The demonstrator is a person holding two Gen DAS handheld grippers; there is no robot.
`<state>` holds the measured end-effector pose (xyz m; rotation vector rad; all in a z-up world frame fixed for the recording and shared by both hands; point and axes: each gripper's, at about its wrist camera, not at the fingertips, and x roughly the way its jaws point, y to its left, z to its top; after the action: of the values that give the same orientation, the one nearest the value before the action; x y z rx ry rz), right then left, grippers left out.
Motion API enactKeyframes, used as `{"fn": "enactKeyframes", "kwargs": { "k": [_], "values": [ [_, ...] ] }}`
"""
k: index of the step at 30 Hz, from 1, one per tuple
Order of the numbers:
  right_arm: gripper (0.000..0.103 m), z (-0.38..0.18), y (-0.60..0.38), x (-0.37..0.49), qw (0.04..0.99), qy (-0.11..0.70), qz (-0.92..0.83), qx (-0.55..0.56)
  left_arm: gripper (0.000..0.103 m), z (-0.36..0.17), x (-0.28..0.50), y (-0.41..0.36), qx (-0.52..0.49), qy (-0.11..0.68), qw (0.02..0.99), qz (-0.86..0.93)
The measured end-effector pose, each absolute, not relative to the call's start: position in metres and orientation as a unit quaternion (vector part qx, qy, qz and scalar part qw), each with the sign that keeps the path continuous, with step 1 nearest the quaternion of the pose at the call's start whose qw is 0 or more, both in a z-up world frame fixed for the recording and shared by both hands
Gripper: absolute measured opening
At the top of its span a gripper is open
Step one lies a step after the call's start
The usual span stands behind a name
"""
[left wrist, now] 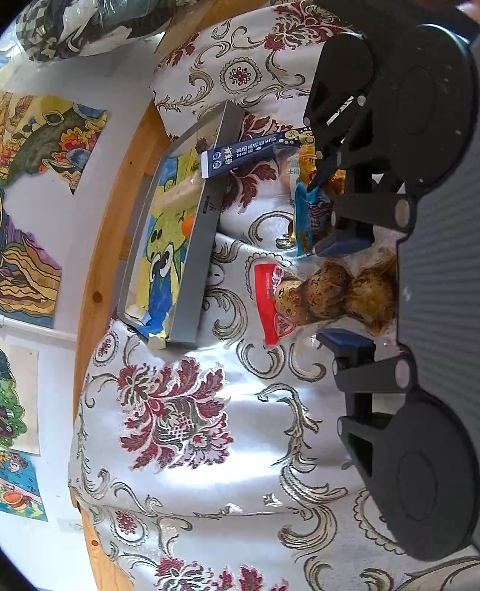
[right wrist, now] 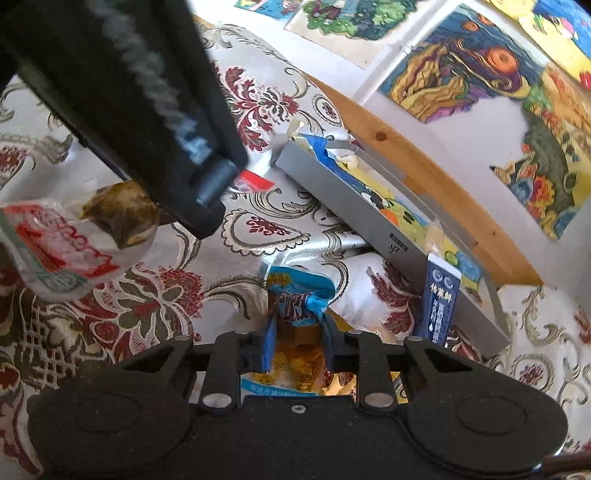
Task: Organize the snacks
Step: 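Carry the quail-egg bag and snack pack over the grey tray with both tools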
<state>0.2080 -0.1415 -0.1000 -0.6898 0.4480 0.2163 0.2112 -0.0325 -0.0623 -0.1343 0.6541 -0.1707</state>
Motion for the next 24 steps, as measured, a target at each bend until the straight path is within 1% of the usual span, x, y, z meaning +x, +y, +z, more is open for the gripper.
{"fn": "enactKeyframes", "kwargs": {
  "k": [5,18,24],
  "values": [
    [0.022,-0.095,-0.140,0.202,0.913,0.204,0.108,-0.337,0.046,-0.059,0.212,-0.032,-0.068,0.312,0.944,-0.081],
    [0.022,-0.060,-0.150,0.182,0.927,0.144,0.090,-0.335,0.046,-0.044,0.215,-0.032,-0.075,0.291,0.951,-0.071],
    [0.022,-0.037,-0.164,0.188,0.932,0.113,0.077,-0.335,0.046,-0.027,0.231,-0.044,-0.073,0.279,0.955,-0.073]
  ]
}}
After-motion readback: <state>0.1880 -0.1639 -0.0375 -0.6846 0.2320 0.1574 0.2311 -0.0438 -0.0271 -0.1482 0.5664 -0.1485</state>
